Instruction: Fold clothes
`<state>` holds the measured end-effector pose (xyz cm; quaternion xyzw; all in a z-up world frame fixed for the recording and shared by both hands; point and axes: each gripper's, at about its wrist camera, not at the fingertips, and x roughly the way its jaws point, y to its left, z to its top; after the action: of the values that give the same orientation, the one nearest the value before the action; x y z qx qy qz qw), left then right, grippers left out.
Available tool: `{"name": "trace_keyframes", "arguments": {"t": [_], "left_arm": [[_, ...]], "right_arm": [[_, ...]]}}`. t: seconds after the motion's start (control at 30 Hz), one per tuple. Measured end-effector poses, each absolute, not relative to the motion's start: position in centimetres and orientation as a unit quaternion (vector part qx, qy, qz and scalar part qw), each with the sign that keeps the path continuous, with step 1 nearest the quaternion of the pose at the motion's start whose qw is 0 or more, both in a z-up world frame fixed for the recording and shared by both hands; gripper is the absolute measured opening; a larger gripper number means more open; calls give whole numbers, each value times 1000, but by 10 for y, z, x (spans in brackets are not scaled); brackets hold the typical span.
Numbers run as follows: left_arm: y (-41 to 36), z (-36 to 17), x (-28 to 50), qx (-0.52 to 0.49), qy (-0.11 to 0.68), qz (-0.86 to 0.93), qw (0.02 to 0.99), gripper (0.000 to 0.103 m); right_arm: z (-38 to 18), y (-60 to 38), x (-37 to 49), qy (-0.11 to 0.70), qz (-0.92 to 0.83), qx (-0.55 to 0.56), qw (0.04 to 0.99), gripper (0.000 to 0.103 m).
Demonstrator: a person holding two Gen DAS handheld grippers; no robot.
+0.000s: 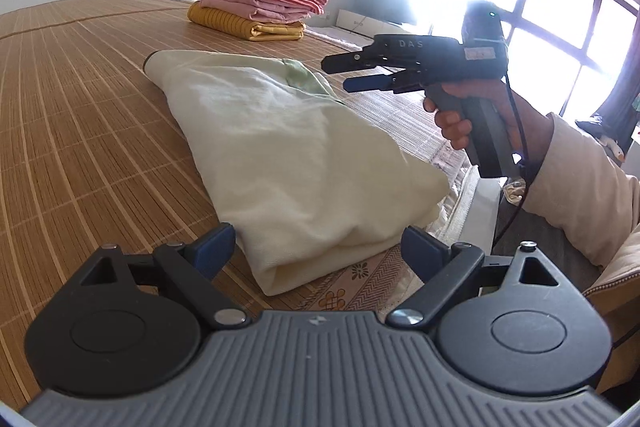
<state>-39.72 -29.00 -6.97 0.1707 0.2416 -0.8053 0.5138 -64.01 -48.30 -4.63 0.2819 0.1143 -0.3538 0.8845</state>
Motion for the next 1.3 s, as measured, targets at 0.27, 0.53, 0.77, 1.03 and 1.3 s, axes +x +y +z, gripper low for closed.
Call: {"name": "trace_keyframes", "arguments": {"t": [0.27, 0.53, 0.77, 1.03, 1.3], "left_arm": [[-299, -75, -392, 161, 263, -802, 512, 93], [-297, -79, -395, 161, 261, -810, 500, 94], [-291, -77, -398, 165, 260, -808, 503, 94], [-289, -79, -399, 166, 256, -807, 507, 94], [-286, -70, -392, 154, 235, -795, 538, 95]], "right_arm": [[-62, -497, -601, 143, -378, 269, 874, 68], [-95, -556, -639, 46, -195, 508, 838, 15], [-54, -514, -636, 115, -323, 332, 879, 68], [-41, -467, -615, 127, -345, 180, 912, 53], [-49, -478, -589, 163, -333, 127, 920, 12]]}}
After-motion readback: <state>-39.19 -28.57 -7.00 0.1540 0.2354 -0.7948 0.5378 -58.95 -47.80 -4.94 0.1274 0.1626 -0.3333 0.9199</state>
